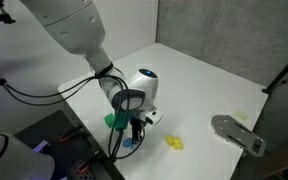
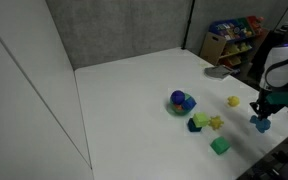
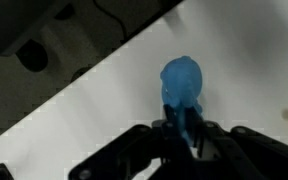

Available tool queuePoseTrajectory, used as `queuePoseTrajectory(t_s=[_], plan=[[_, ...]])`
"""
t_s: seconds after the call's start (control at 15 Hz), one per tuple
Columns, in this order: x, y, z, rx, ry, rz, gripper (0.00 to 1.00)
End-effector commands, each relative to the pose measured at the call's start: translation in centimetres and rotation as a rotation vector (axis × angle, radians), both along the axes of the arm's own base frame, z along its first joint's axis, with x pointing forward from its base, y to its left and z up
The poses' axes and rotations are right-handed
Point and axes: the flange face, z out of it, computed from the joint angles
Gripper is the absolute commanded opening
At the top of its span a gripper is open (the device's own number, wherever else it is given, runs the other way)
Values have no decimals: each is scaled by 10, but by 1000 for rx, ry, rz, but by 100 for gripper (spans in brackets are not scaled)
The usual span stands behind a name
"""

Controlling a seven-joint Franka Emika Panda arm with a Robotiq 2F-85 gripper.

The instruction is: Remove the toy elephant from the green bowl and put it on the table

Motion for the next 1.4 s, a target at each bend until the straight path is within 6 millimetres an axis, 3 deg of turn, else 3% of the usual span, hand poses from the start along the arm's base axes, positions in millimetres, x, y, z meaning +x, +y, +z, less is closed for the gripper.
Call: queuePoseTrajectory(t_s=[0.0,0.2,0.67,0.73,0.8,0.87,1.33], plan=[[-7,-9,-19,84,79,-11,6],[-6,-13,-34,132,100,-23,6],[20,-11,-75,170,134,-38,7],[24,-11,-78,171,136,-34,12],[26,-11,-77,167,146,-32,41],[29,-12,-74,165,146,-31,42],[48,-7,-62,114,100,-4,96]])
